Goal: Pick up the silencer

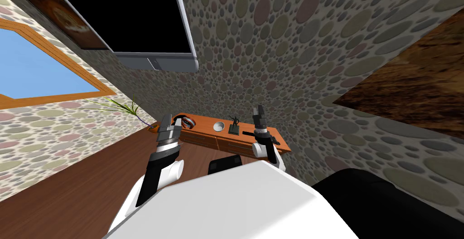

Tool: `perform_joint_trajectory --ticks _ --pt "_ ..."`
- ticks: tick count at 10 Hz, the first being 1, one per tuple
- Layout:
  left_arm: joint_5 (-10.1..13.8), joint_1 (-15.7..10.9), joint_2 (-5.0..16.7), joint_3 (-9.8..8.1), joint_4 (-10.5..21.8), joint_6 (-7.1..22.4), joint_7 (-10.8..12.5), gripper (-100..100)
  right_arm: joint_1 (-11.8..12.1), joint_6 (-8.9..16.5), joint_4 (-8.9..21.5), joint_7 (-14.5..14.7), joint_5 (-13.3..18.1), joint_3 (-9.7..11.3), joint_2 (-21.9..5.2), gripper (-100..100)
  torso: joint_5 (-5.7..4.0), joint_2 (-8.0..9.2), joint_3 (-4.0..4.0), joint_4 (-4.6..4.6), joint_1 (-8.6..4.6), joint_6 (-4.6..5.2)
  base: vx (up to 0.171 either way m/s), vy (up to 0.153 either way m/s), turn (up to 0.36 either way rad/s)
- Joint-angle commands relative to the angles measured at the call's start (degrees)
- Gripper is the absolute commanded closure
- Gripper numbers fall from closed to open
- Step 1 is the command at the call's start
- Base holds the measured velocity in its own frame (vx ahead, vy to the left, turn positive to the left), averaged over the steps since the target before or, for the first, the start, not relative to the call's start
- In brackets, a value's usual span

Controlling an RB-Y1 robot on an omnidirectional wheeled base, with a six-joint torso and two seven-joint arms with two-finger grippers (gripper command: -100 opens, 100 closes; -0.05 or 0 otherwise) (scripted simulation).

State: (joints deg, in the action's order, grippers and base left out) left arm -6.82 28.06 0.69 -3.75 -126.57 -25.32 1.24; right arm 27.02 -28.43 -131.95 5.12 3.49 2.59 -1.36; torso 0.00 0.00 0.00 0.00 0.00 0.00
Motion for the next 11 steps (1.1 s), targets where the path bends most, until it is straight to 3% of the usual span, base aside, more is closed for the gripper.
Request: perform_joint_trajectory --ticks 1,4,8,9,11 --pt "0.0 0.0 0.0 0.0 0.0 0.0 0.0 0 -0.35 -0.11 1.55 0.46 0.83 -0.03 -2.31 -100 0.0 0.0 0.0 0.0 0.0 0.0 -0.017 0.025 0.047" --pt "0.0 -0.01 -0.01 0.01 0.0 0.0 0.0 0 -1.17 -0.28 5.37 1.57 2.79 -0.04 -6.66 -100 0.04 0.13 0.07 0.03 0.2 0.0 -0.036 0.057 0.049" --pt "0.0 -0.01 -0.01 0.01 0.0 0.0 0.0 0 -2.8 -0.27 13.12 4.01 6.76 0.22 -13.68 -100 0.05 0.13 0.07 0.03 0.23 -0.01 -0.04 0.066 0.082" --pt "0.0 -0.01 -0.01 0.01 0.0 0.0 0.0 0 -2.8 -0.27 13.34 4.01 6.76 0.22 -14.14 -100 0.06 0.16 0.09 0.03 0.27 -0.01 -0.031 0.058 0.039" --pt "0.0 -0.01 0.0 0.01 0.0 0.0 0.0 0 -3.76 -0.07 17.56 5.6 9.15 0.59 -18.14 -100 0.04 0.11 0.07 0.03 0.17 -0.01 -0.03 0.055 0.106"
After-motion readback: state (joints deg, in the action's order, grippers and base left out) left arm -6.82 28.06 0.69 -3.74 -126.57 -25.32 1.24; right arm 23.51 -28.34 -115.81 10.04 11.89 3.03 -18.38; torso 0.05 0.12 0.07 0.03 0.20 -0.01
